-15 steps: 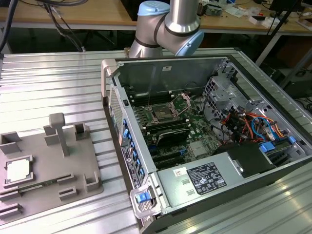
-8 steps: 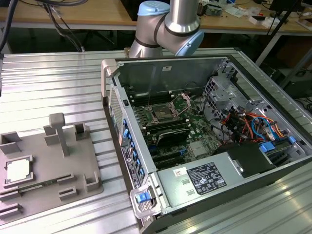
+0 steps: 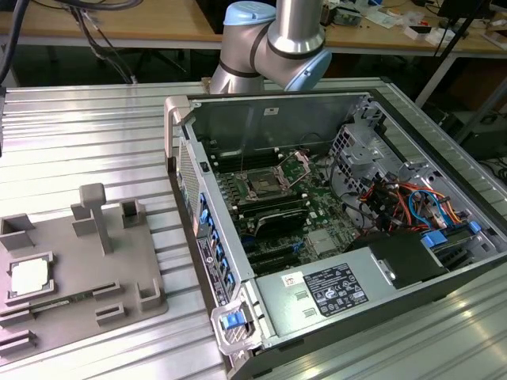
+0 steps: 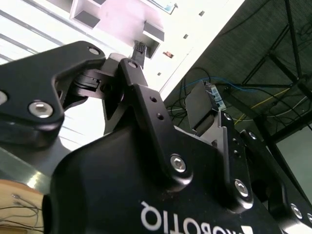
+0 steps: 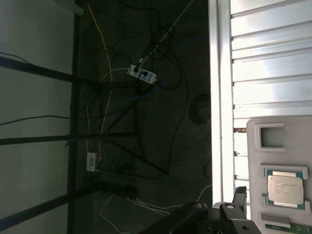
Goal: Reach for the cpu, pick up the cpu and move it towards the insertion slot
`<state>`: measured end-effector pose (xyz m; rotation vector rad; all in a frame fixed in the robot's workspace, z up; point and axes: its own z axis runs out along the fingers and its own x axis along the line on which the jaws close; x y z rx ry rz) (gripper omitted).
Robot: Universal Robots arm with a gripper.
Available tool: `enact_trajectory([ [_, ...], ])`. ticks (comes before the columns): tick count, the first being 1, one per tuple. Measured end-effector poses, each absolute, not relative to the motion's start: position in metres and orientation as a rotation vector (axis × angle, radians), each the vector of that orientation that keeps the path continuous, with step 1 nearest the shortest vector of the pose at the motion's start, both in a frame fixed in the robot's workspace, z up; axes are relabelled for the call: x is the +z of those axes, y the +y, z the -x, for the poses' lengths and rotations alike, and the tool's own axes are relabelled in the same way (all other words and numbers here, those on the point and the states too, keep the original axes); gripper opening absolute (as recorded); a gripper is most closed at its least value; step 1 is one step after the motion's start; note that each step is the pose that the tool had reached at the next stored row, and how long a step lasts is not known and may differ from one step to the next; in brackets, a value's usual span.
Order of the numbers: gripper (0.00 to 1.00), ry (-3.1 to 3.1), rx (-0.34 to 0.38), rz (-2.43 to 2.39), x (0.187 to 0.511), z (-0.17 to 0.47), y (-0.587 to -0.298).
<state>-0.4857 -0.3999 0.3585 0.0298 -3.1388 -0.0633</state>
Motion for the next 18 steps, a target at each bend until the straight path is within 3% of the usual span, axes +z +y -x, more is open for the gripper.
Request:
enact_trajectory([
  [18, 0.6, -3.136, -0.062, -0.031, 0.316, 0.485, -0.412],
])
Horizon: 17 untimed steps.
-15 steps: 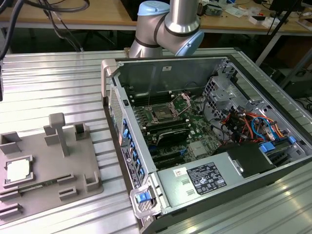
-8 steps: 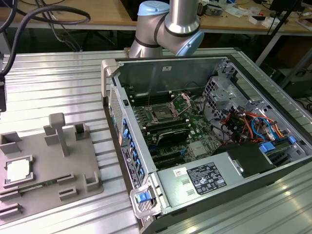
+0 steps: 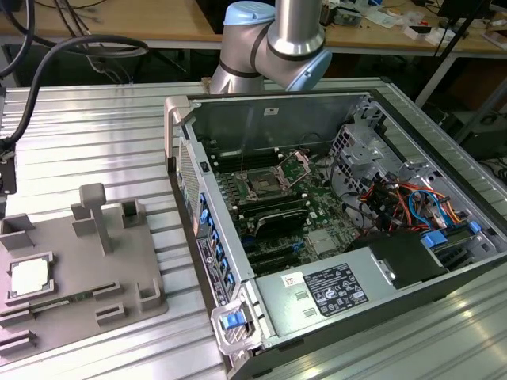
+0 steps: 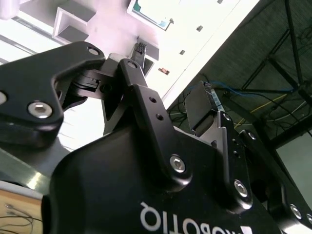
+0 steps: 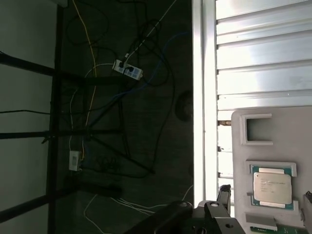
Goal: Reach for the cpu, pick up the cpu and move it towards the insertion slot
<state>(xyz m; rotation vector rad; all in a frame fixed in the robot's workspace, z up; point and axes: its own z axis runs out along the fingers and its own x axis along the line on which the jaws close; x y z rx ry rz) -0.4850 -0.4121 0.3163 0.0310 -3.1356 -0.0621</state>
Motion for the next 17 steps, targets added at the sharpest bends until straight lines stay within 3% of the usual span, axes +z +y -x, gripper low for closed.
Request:
enact_trajectory([
  [17, 0.6, -3.135, -0.062, -0.031, 0.294, 0.485, -0.421],
])
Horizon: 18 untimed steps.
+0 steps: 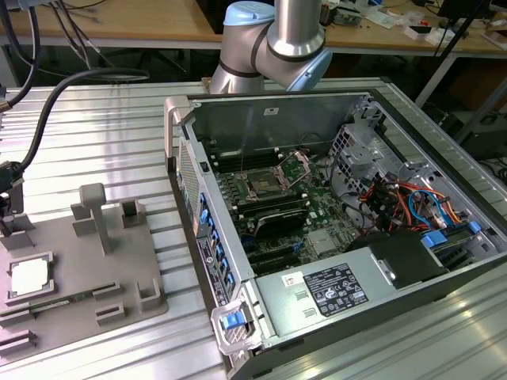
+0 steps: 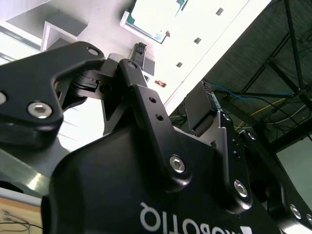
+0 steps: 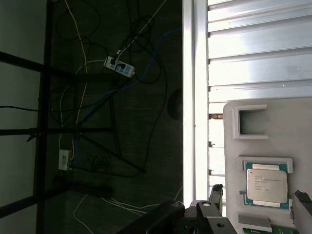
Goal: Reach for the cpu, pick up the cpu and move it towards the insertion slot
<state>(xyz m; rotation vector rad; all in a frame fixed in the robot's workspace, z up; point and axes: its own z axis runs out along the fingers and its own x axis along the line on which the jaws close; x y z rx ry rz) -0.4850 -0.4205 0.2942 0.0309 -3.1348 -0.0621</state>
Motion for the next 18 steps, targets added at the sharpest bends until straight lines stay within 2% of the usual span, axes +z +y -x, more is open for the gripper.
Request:
enact_trajectory([
  [7, 0.6, -3.135, -0.062, -0.031, 0.294, 0.485, -0.421],
  [18, 0.6, -3.124, -0.062, -0.03, 0.269, 0.478, -0.424],
])
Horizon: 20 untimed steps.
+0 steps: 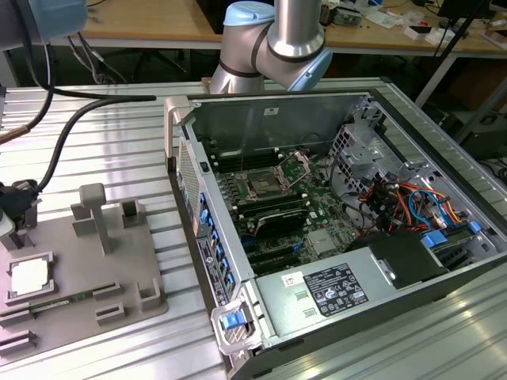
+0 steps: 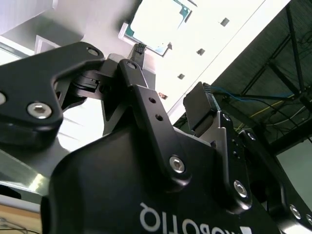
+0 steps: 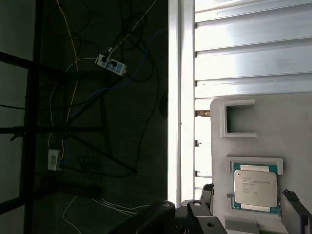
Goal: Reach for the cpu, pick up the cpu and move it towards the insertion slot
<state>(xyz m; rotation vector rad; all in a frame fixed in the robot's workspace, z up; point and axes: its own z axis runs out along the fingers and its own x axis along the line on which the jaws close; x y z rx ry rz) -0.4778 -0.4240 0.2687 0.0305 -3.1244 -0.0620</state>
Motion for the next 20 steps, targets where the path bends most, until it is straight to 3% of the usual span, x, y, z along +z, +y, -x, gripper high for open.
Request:
enact_trajectory([
  [14, 0.6, -3.125, -0.062, -0.031, 0.267, 0.478, -0.424],
  [20, 0.68, -3.123, -0.062, -0.031, 0.256, 0.475, -0.427],
])
